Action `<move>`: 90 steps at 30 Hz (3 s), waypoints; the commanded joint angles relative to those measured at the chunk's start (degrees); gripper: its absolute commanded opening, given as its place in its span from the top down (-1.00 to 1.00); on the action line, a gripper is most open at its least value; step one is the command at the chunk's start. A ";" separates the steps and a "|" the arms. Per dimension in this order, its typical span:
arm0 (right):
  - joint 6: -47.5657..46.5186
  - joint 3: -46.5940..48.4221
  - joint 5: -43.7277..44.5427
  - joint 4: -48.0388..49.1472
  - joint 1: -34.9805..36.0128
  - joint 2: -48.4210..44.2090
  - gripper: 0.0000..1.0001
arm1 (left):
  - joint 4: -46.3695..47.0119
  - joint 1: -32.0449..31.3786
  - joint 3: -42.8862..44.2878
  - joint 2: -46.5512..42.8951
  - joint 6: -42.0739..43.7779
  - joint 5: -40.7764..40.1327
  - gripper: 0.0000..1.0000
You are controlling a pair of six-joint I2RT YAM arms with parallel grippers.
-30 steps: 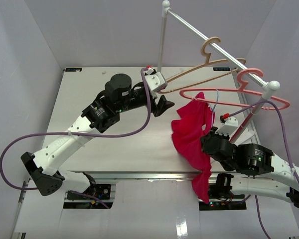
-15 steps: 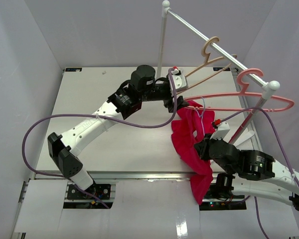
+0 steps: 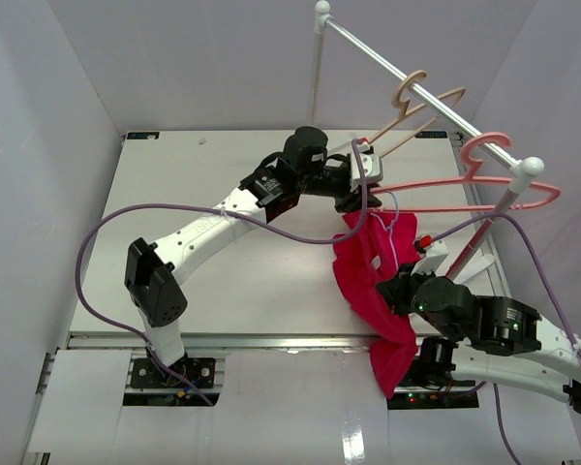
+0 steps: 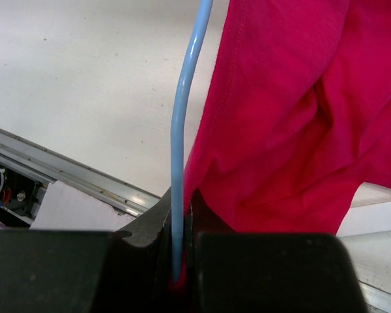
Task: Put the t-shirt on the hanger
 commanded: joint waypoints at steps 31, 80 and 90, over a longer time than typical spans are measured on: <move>2.21 12.59 31.10 1.31 0.14 2.84 0.84 | 6.27 4.06 -3.43 -2.44 -16.99 -28.91 1.00; -1.96 26.63 27.98 14.79 -34.21 27.71 0.85 | 10.53 4.06 -14.97 -10.25 -17.87 -24.45 0.71; 4.70 19.19 25.38 14.87 -35.93 24.29 0.84 | 12.26 3.75 -15.48 -9.39 -19.19 -18.16 0.63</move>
